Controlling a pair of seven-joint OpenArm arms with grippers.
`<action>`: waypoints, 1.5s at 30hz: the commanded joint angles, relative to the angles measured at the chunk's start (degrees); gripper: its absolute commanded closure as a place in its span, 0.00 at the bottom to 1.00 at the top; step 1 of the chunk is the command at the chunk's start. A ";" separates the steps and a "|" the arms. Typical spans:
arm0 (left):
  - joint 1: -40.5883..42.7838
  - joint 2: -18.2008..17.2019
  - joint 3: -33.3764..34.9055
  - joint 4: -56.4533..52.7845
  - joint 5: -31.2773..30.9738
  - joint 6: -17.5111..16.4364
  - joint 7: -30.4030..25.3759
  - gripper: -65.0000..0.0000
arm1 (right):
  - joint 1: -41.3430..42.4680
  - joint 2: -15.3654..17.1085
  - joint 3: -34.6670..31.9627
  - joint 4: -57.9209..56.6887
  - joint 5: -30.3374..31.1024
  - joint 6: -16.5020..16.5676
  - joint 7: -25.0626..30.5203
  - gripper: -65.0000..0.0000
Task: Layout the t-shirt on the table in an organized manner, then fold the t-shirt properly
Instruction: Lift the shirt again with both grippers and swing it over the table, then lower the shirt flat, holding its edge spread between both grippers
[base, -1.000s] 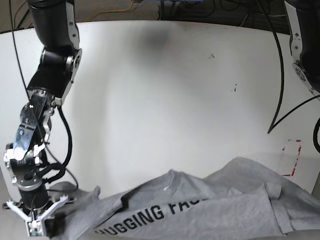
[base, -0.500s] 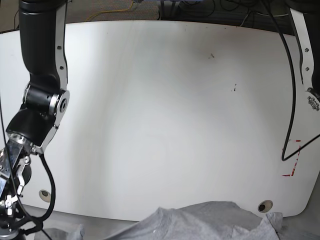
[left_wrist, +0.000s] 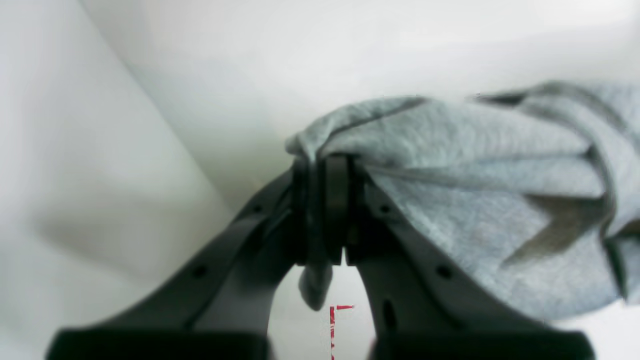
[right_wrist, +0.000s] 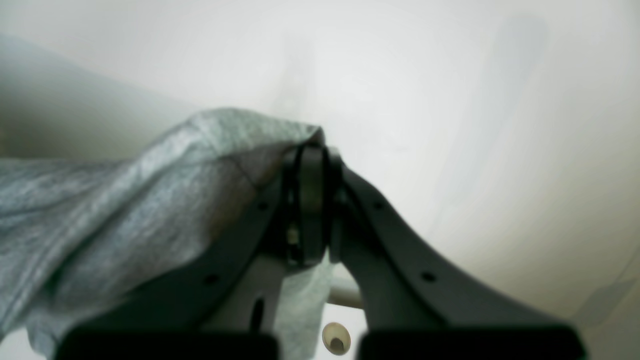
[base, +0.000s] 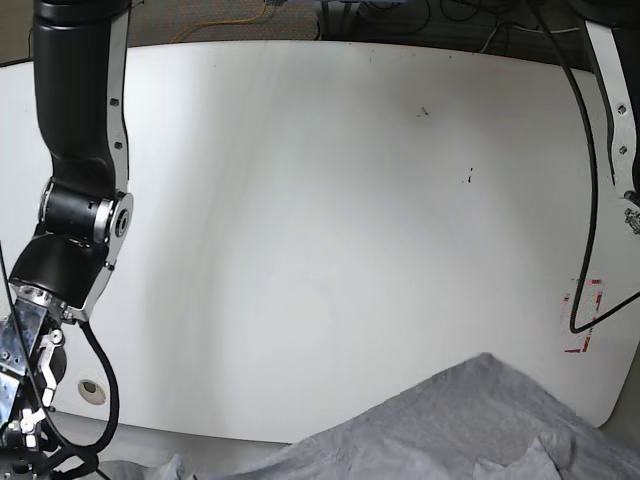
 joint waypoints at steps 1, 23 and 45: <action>0.12 -0.56 -0.26 0.47 -0.28 0.32 -1.75 1.00 | -0.81 0.86 0.62 1.11 -0.59 -0.66 0.09 1.00; 43.46 0.41 -12.04 17.53 -4.32 -0.03 -1.75 1.00 | -48.81 -6.88 15.04 21.59 -0.41 -0.57 1.14 1.00; 76.25 5.60 -20.39 20.08 -3.71 -4.07 -9.93 1.00 | -73.25 -14.27 17.41 22.91 -0.41 -0.57 7.12 1.00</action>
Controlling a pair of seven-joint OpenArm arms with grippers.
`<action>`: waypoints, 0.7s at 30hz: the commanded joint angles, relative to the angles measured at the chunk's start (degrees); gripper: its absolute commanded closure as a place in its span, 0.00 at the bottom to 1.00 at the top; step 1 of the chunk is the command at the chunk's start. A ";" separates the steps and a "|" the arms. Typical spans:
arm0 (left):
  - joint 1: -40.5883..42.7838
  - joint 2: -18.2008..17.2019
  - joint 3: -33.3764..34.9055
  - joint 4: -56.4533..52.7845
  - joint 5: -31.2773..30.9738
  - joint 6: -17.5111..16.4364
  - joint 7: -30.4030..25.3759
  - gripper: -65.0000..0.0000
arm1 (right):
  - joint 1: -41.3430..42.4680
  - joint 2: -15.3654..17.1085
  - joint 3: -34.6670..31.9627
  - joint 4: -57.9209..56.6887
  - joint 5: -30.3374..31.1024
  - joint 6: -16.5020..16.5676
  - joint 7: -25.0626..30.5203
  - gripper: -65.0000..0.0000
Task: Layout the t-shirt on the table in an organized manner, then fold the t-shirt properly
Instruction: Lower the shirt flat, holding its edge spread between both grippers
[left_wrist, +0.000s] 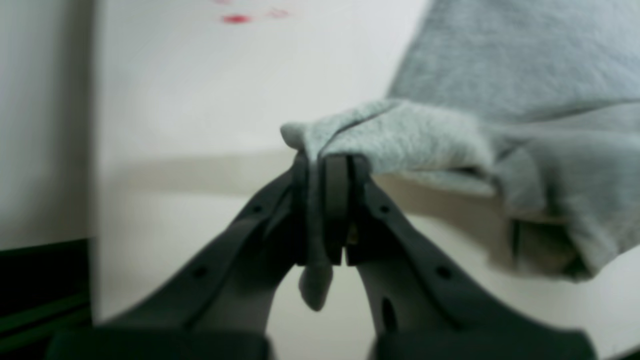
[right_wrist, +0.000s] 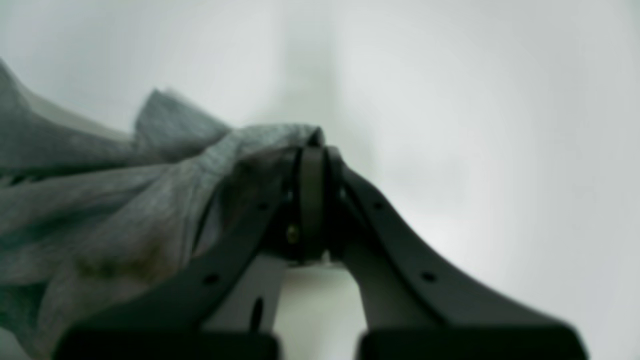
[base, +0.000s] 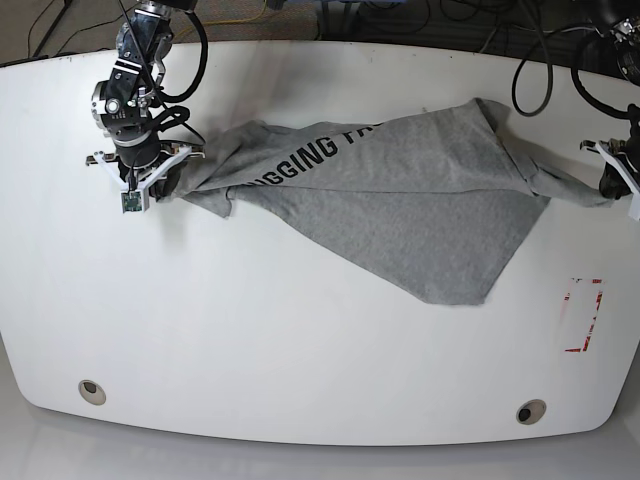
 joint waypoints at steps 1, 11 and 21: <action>1.26 -1.29 -0.61 0.62 0.91 0.24 -2.92 1.00 | 0.17 0.64 0.34 1.12 0.05 -0.48 1.72 1.00; 6.45 -0.58 -0.96 -3.24 1.08 -1.13 -7.40 1.00 | -3.88 0.64 0.43 1.47 0.05 -0.48 1.72 1.00; 9.62 -1.37 -1.05 -3.95 1.08 -1.13 -9.07 1.00 | -6.43 0.55 0.43 1.38 0.05 -0.48 1.81 1.00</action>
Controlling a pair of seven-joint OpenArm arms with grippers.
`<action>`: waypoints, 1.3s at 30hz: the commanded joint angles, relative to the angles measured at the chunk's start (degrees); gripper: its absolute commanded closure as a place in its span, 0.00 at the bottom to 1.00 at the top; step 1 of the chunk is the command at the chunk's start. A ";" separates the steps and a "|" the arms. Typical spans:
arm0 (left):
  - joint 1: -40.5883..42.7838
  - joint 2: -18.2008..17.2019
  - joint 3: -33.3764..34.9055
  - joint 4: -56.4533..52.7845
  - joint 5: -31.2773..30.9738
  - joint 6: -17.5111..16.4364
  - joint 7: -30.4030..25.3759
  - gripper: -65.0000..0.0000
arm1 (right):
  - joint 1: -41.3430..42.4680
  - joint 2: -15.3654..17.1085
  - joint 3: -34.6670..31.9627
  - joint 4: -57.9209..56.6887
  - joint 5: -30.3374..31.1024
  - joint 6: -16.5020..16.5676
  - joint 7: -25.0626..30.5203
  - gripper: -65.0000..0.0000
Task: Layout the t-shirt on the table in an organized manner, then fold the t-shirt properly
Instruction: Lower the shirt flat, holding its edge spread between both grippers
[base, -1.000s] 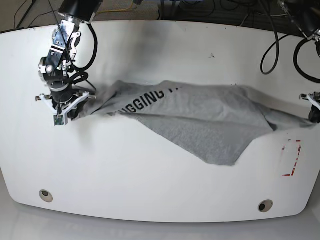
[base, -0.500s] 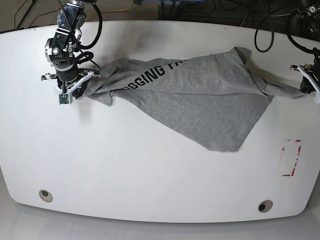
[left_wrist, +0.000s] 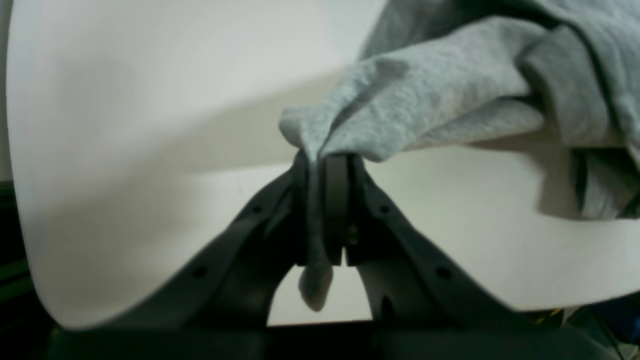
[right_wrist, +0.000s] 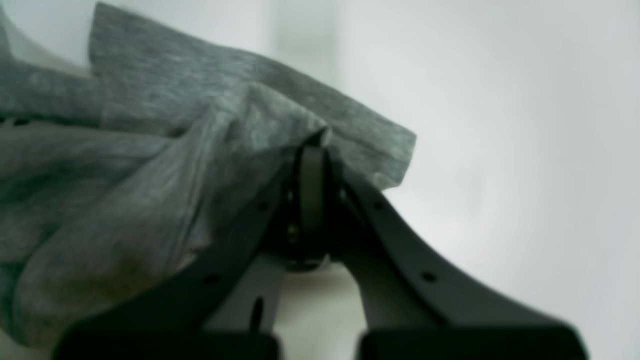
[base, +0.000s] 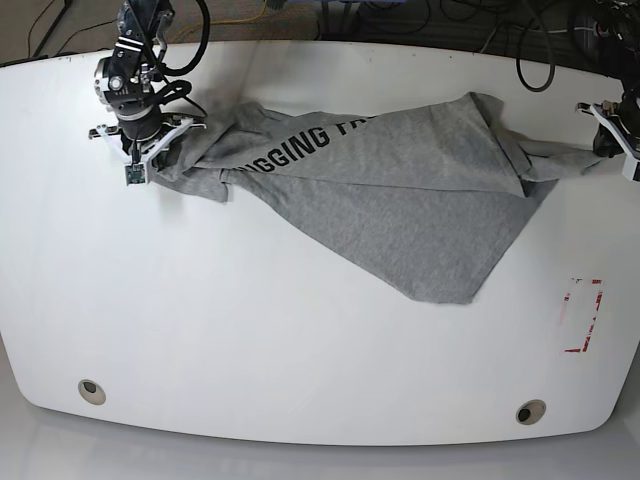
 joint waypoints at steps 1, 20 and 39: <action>-0.11 -1.35 -0.62 0.69 -0.73 -0.06 -1.14 1.00 | -0.29 0.33 0.28 1.18 0.02 -0.07 1.15 1.00; -0.20 -2.85 -0.62 1.74 -0.82 -0.06 -0.78 0.56 | -0.46 -1.16 0.28 1.27 0.02 -0.07 1.24 1.00; -11.63 -4.34 -4.57 10.01 -7.32 -0.06 13.72 0.40 | 0.68 -2.57 0.19 1.62 0.02 -0.07 1.24 1.00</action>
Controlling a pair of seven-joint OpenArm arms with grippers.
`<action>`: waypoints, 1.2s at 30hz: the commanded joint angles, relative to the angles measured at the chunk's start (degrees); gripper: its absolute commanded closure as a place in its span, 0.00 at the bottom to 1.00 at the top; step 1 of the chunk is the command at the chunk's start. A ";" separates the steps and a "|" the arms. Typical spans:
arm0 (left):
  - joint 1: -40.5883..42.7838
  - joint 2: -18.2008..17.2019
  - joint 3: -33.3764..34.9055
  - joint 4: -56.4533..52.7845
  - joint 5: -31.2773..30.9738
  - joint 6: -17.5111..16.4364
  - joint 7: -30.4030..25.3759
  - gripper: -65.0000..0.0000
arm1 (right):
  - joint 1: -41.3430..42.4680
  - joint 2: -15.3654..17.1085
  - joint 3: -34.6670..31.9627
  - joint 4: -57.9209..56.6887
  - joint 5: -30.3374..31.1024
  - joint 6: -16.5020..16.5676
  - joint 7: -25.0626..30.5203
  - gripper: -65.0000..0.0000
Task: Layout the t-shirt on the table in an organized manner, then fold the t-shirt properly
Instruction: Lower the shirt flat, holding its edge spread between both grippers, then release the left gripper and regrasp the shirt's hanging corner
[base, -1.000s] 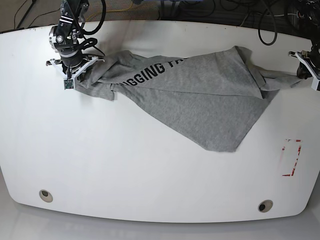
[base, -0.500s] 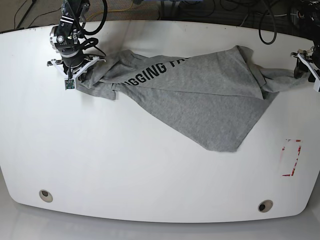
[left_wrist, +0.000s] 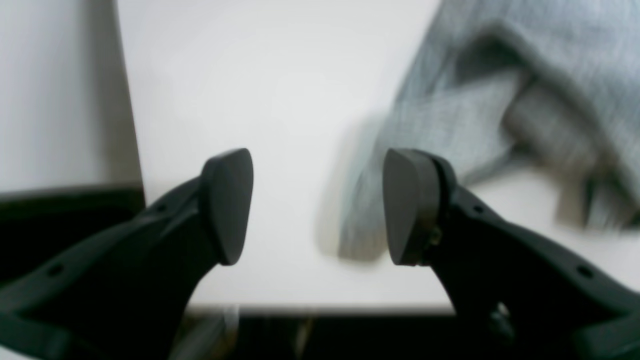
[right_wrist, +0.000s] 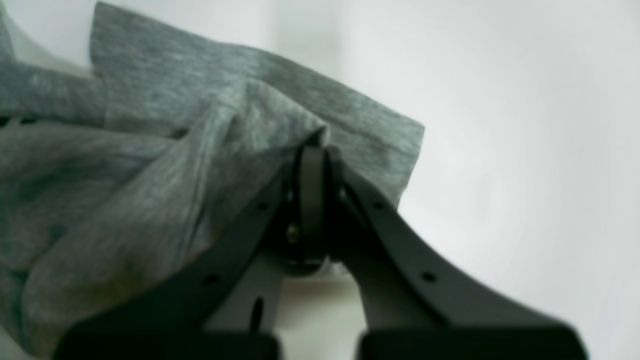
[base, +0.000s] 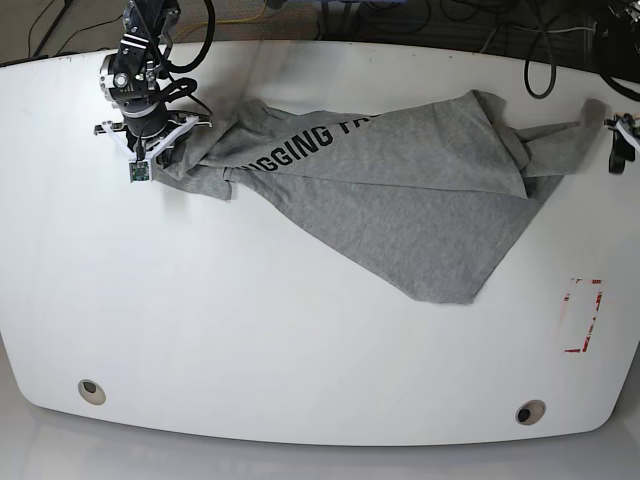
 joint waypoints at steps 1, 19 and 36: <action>-5.06 -1.19 0.24 1.00 -0.68 -0.06 0.04 0.40 | 0.70 0.03 0.06 1.54 0.09 0.02 1.22 1.00; -38.02 9.80 23.62 -28.27 23.23 -0.06 -10.25 0.40 | 1.49 -0.14 -0.29 1.62 0.09 0.02 1.22 1.00; -49.10 11.55 35.76 -65.55 28.33 -0.06 -31.96 0.40 | 2.11 -0.14 -0.03 1.71 0.09 0.02 1.22 1.00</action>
